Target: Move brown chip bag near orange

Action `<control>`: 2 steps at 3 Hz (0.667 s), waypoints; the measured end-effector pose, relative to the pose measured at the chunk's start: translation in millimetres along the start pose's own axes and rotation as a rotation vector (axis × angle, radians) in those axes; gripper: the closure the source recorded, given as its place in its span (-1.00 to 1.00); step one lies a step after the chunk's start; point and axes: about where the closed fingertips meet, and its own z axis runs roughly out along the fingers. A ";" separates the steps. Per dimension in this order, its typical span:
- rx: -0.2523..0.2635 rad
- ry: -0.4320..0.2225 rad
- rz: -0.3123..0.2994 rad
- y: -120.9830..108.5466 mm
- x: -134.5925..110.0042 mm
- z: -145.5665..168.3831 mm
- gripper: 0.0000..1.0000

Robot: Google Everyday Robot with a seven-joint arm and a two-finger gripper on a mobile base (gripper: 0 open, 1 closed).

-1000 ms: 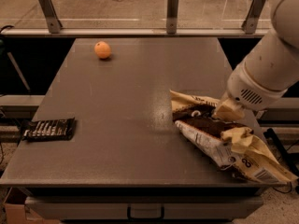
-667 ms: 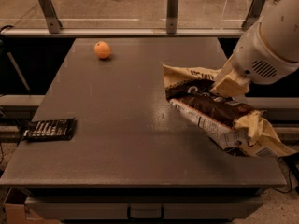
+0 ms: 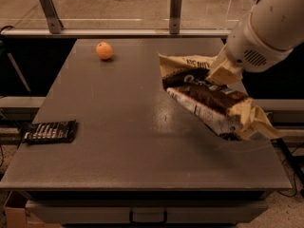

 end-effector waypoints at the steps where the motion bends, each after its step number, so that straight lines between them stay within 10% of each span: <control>1: 0.074 -0.053 -0.081 -50.5 -43.9 19.2 1.00; 2: 0.139 -0.133 -0.163 -118.3 -114.4 63.2 1.00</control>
Offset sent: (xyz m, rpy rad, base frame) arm 0.2389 0.1009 0.0375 0.0172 -0.2980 0.1895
